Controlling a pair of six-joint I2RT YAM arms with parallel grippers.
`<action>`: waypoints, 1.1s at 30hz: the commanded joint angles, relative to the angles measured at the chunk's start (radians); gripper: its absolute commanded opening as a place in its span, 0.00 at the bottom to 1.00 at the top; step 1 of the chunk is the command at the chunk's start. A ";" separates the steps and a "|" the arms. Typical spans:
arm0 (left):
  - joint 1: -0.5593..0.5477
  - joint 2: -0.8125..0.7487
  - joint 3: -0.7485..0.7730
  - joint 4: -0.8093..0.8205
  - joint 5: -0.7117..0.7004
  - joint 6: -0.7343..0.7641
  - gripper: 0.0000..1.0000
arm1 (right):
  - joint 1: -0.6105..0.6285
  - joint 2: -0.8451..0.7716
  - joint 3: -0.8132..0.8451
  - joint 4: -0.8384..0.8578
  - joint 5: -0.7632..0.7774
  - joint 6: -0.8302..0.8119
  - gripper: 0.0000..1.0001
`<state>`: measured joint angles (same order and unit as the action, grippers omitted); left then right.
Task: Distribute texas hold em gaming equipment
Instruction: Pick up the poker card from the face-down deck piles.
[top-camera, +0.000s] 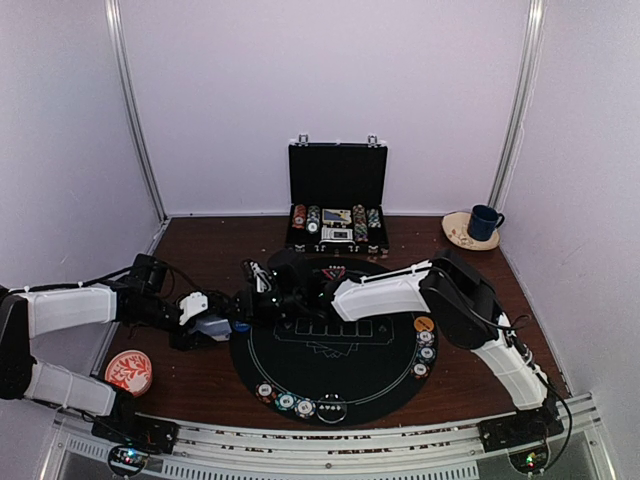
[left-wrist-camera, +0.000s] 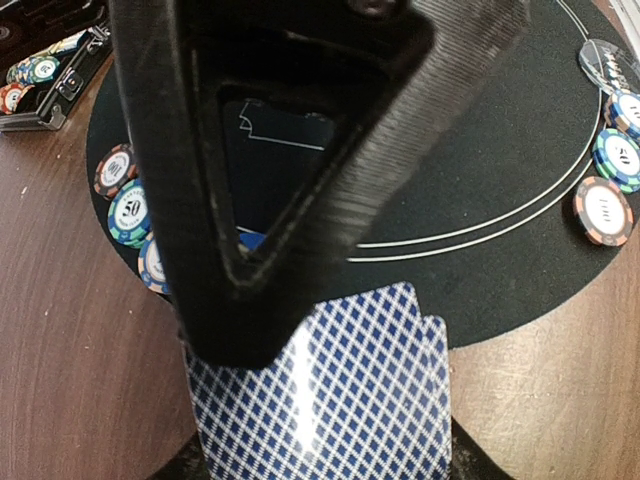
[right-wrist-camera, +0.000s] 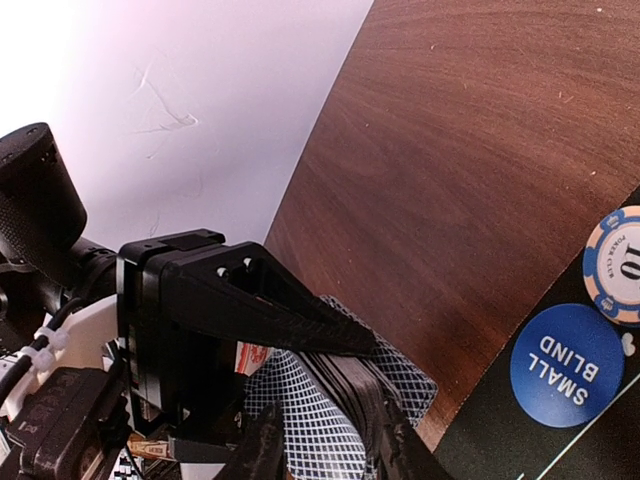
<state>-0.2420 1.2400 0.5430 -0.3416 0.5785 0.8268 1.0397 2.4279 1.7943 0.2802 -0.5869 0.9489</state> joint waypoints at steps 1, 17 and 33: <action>0.005 -0.011 -0.008 0.012 0.008 -0.009 0.27 | 0.011 0.032 0.025 -0.008 -0.008 -0.022 0.30; 0.004 -0.007 -0.006 0.015 0.005 -0.012 0.27 | 0.015 0.024 0.021 -0.022 0.006 -0.042 0.04; 0.005 -0.009 -0.007 0.021 -0.004 -0.019 0.27 | -0.014 -0.122 -0.149 0.024 0.030 -0.027 0.00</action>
<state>-0.2440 1.2400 0.5377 -0.3416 0.5755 0.8169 1.0477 2.3959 1.7226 0.2691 -0.5686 0.9009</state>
